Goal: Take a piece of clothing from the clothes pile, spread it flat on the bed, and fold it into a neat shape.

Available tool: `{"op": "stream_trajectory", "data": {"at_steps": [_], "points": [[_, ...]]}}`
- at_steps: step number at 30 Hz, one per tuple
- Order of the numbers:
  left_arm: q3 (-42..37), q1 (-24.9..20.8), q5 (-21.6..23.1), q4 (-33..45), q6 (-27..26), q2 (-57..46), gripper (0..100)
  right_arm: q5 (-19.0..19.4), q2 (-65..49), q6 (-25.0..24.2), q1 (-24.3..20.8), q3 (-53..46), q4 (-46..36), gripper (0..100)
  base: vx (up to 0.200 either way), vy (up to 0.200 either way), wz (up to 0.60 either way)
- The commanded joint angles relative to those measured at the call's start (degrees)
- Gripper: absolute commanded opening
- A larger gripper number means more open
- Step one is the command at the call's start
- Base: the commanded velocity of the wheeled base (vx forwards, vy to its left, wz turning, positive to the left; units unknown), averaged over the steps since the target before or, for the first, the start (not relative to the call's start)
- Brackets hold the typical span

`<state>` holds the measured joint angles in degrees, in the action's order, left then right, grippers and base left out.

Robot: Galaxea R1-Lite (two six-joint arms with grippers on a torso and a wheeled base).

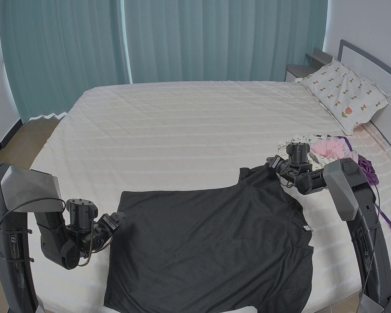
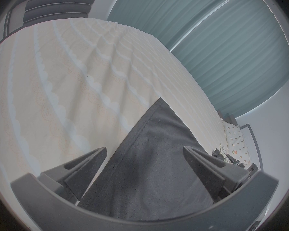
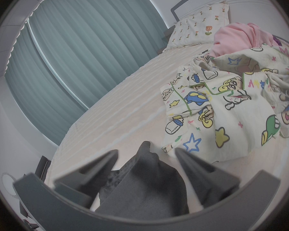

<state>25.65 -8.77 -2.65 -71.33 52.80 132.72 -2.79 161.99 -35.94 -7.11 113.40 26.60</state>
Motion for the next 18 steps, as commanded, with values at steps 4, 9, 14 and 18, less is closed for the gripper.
{"op": "stream_trajectory", "data": {"at_steps": [4,9,14,18], "points": [[-0.42,-0.02,0.01,-0.30,0.02,-0.18,100,0.51,-7.13,0.17,0.60,-11.27,0.47,100,0.000,0.000,0.00],[-3.59,-0.64,0.18,-6.90,-0.24,-0.62,100,0.77,-19.61,0.17,0.95,-32.63,8.38,100,0.000,0.000,0.00],[-6.40,-1.52,0.10,-13.14,-0.77,-1.15,100,0.33,-29.19,-1.15,0.52,-51.70,13.21,100,-0.120,0.000,0.00],[-8.42,-2.31,0.10,-13.49,-2.79,-5.01,100,0.24,-35.16,-5.28,0.16,-66.29,23.06,100,-0.200,0.000,0.00]]}}
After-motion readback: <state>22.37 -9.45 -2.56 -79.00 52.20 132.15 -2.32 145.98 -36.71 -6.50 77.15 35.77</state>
